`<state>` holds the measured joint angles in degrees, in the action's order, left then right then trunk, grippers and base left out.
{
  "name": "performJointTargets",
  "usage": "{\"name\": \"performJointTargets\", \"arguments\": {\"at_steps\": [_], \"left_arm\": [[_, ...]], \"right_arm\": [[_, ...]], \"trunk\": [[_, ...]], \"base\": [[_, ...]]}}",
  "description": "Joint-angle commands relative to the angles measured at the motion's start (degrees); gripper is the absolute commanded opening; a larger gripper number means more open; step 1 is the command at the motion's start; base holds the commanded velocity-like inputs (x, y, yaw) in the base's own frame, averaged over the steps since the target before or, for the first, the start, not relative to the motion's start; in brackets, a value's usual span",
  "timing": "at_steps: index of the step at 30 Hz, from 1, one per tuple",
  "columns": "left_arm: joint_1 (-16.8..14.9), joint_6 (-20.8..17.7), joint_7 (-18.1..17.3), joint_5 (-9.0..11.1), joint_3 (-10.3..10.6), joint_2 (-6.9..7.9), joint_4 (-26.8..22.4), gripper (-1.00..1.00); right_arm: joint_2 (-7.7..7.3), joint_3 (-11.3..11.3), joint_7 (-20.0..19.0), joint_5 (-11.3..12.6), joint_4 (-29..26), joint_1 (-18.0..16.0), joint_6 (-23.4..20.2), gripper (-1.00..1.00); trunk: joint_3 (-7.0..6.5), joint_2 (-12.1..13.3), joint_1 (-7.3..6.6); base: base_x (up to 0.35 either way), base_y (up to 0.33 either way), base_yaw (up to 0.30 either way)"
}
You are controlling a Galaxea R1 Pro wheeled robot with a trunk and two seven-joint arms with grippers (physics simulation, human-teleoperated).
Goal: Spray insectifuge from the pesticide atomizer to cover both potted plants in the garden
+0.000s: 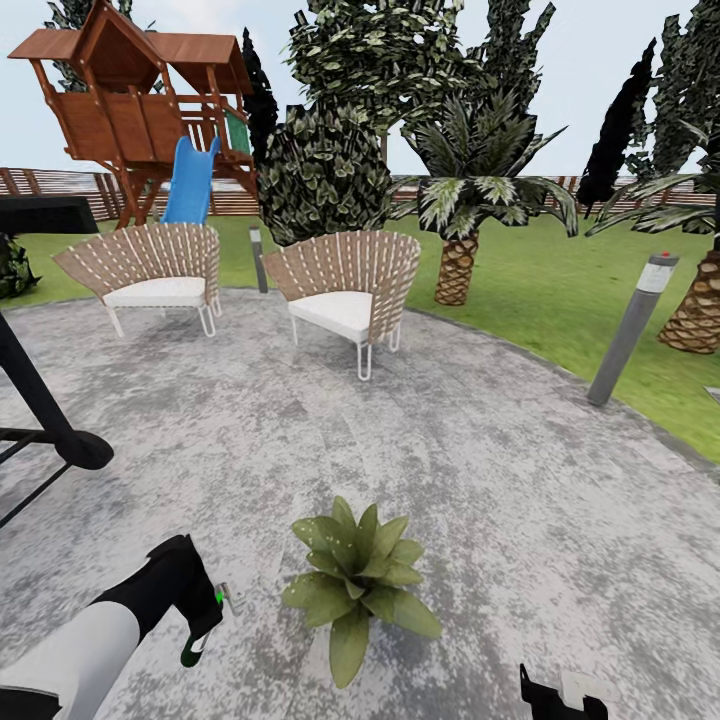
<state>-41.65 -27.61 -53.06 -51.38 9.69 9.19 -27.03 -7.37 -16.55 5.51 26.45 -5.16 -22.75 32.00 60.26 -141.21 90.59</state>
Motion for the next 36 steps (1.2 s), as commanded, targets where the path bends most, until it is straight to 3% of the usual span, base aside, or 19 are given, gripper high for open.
{"name": "performJointTargets", "arguments": {"at_steps": [1,14,36], "left_arm": [[0.0,-0.4,-0.3,0.0,0.2,0.04,-0.1,-1.0],[0.0,-0.4,-0.3,0.4,0.2,-0.05,-0.1,-1.0],[0.0,-0.4,-0.2,0.4,0.1,0.01,0.0,-1.0]], "right_arm": [[-0.01,-0.5,0.4,0.2,0.0,0.0,0.1,1.0],[-0.01,-0.5,0.3,0.2,0.0,0.0,0.1,1.0],[0.1,-0.5,0.3,0.3,-0.1,0.0,0.1,1.0]], "trunk": [[0.05,0.0,-0.01],[0.05,0.0,-0.01],[0.06,0.0,-0.01]], "base": [[0.002,-0.003,0.0],[-0.116,-0.119,0.109],[0.052,-0.188,0.034]]}}
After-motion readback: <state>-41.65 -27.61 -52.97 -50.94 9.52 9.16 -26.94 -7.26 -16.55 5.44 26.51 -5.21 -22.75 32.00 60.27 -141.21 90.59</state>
